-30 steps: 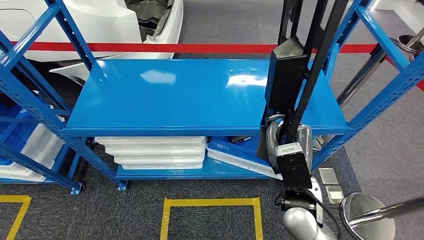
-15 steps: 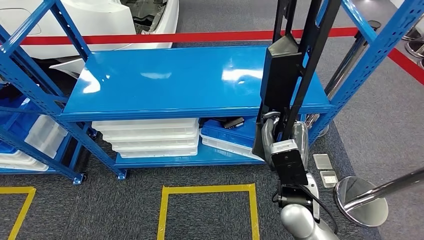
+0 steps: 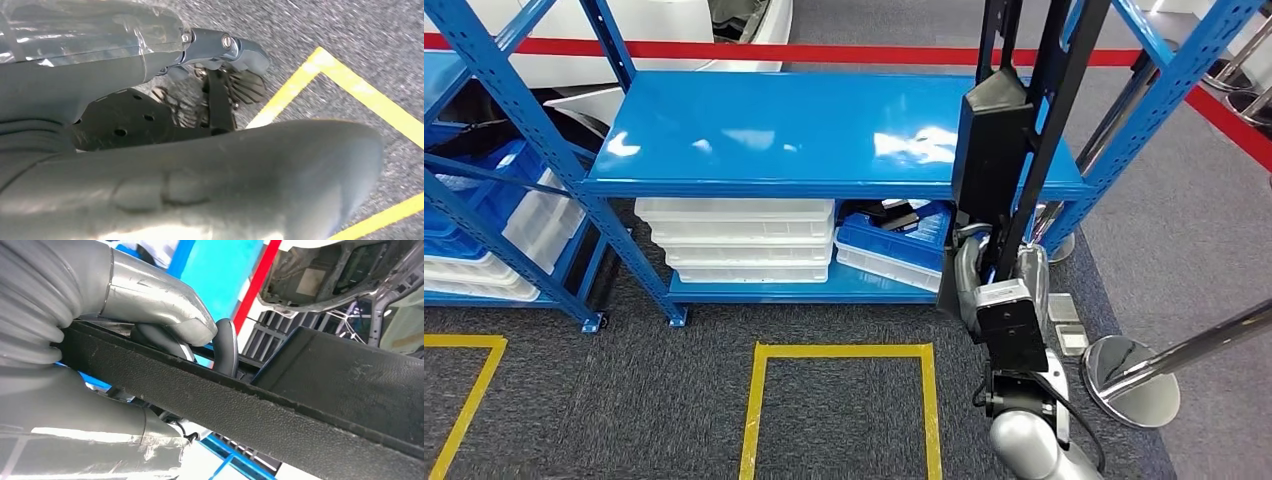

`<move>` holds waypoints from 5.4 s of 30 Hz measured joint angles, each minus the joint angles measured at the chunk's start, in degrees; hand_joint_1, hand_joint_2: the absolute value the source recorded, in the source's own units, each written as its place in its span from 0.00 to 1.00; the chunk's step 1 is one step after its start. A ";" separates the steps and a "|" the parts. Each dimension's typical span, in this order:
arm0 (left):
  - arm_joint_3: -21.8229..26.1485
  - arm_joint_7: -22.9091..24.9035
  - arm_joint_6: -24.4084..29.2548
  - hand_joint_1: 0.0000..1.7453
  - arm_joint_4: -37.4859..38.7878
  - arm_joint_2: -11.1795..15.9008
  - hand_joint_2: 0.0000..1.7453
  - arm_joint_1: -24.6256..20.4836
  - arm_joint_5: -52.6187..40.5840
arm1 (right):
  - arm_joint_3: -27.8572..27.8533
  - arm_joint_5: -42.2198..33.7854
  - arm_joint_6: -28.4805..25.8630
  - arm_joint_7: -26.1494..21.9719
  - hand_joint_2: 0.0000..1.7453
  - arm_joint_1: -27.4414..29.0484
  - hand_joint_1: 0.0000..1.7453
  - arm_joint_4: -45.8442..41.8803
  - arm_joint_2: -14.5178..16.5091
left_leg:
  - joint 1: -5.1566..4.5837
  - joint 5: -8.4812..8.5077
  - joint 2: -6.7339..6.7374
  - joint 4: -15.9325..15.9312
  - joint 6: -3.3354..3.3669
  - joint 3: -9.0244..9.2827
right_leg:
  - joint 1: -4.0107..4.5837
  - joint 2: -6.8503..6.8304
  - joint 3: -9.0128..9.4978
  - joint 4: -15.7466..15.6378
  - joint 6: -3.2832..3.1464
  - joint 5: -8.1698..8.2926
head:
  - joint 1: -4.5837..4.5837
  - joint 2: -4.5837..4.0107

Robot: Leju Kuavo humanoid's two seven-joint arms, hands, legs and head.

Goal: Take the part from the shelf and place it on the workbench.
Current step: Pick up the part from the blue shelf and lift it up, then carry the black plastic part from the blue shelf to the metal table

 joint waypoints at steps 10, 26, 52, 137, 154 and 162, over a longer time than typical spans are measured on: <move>0.00 -0.55 0.00 0.00 0.02 -0.08 0.00 0.22 0.01 | 0.50 -0.24 0.01 0.52 1.00 -0.63 1.00 -0.02 -0.22 | 0.26 -4.37 -0.52 6.82 -3.20 -4.37 | 0.63 -0.46 9.11 -18.59 -3.52 3.39 | -0.76 0.00; -0.07 -0.61 -0.71 0.00 0.02 -0.07 0.00 0.07 -0.02 | 0.68 0.29 -0.03 0.67 1.00 1.52 1.00 -0.93 -0.73 | 0.87 -4.77 -0.04 -0.11 -0.46 5.81 | -0.08 -0.09 -4.10 -4.36 0.30 -0.98 | -0.69 0.00; -0.48 -0.69 -1.04 0.00 0.11 0.06 0.00 0.08 -0.04 | 0.67 0.41 -0.03 0.37 1.00 3.69 1.00 -2.92 -1.05 | -0.27 -7.08 -0.57 -1.38 -1.39 10.47 | 0.56 -0.58 -0.49 -14.69 -1.37 8.83 | -1.34 0.00; -1.96 -1.79 -1.64 0.00 0.52 -0.15 0.00 -0.14 -0.45 | -3.92 -0.14 -0.10 -1.05 1.00 5.08 1.00 -4.74 -1.79 | 0.78 -7.43 -0.33 19.25 -3.92 -4.37 | -0.42 -0.46 2.79 -15.53 -1.97 5.68 | -1.52 0.00; -2.45 -2.01 -1.73 0.00 0.54 -0.16 0.00 -0.10 -0.50 | -4.07 -2.17 0.10 -2.99 1.00 5.67 1.00 -4.43 -1.75 | -0.03 -5.56 -0.06 0.24 0.44 6.64 | -0.22 -0.09 -2.02 -4.04 0.86 2.48 | -0.64 0.00; -2.45 -2.11 -1.72 0.00 0.53 -0.18 0.00 -0.16 -0.50 | -4.13 -2.19 0.13 -3.45 1.00 5.42 1.00 -4.39 -1.70 | -0.27 -6.80 -0.29 3.53 -1.68 4.50 | -0.12 -0.20 2.91 -14.53 -1.57 5.22 | -0.89 0.00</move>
